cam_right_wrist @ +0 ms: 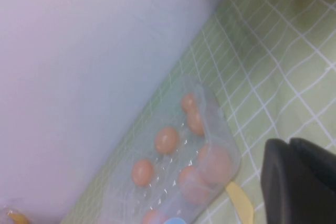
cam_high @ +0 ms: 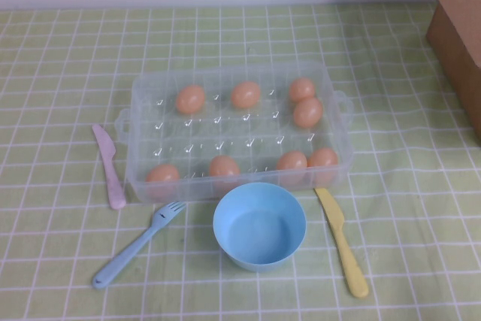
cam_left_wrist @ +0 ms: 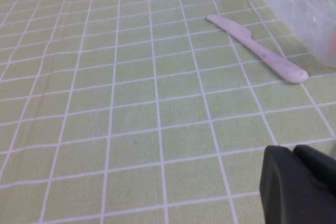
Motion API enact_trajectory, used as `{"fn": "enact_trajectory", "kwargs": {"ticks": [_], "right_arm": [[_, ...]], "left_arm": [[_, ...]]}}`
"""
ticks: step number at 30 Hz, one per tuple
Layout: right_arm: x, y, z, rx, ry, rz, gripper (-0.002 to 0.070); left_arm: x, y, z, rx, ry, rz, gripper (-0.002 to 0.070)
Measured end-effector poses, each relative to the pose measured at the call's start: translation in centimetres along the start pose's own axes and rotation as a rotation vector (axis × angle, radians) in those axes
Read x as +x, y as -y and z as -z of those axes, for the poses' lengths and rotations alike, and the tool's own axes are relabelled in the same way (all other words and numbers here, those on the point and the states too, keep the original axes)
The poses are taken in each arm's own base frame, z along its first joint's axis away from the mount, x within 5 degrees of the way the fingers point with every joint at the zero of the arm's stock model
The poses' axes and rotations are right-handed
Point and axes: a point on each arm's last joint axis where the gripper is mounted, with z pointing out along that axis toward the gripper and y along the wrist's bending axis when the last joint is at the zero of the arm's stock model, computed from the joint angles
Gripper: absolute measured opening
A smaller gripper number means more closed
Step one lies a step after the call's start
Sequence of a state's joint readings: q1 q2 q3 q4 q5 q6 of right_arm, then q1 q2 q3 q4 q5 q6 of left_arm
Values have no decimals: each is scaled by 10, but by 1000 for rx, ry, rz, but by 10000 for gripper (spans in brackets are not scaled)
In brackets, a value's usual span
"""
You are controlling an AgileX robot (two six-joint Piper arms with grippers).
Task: Take an egg out of the egg box
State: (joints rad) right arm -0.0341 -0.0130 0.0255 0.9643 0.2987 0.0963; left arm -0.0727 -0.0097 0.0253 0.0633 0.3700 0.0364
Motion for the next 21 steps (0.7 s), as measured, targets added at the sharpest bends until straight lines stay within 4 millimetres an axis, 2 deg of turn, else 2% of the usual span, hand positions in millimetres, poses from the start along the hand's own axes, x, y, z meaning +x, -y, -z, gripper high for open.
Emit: {"fn": "enact_trajectory", "kwargs": {"ticks": [12, 15, 18, 21], "right_arm": [[0, -1, 0, -8, 1, 55, -17], [4, -1, 0, 6, -53, 103, -17], [4, -11, -1, 63, -173, 193, -17], [-9, -30, -8, 150, -274, 299, -17]], "left_arm": [[0, 0, 0, 0, 0, 0, -4], [0, 0, 0, 0, 0, 0, -4], [0, 0, 0, 0, 0, 0, -4], [0, 0, 0, 0, 0, 0, -4]]}}
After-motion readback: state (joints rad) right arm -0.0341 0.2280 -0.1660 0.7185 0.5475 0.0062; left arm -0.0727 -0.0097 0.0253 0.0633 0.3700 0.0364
